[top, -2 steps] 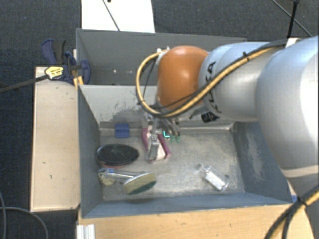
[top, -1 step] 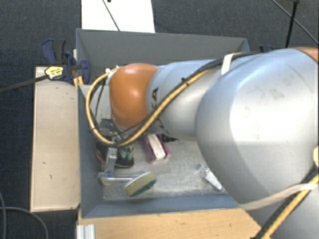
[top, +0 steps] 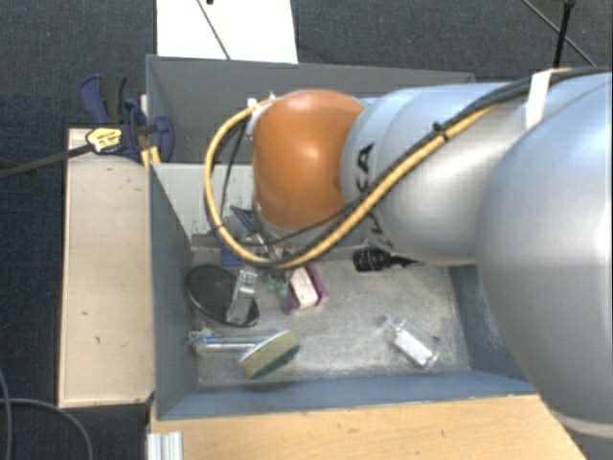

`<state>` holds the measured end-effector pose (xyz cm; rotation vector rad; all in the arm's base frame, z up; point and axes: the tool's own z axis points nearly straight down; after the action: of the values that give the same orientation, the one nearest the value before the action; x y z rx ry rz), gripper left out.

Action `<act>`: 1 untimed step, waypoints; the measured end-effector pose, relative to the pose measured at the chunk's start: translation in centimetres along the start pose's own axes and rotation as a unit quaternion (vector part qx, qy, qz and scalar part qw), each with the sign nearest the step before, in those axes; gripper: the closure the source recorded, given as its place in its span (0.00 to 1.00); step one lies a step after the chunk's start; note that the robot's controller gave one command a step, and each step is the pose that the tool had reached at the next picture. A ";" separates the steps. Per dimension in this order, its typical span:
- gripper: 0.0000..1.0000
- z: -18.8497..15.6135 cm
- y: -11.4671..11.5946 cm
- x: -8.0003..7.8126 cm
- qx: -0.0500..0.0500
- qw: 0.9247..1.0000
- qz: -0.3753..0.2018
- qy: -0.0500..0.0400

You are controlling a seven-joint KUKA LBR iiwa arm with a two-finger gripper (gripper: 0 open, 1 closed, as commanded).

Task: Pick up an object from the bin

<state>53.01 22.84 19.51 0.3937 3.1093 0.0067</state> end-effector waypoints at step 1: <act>0.00 7.1 -4.7 4.2 0.006 1.000 -0.016 0.007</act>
Offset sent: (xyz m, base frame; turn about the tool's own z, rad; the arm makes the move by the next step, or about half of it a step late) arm -0.0490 -0.0328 -0.0680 -0.0338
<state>47.82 19.32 12.32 0.3453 3.1314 -0.0085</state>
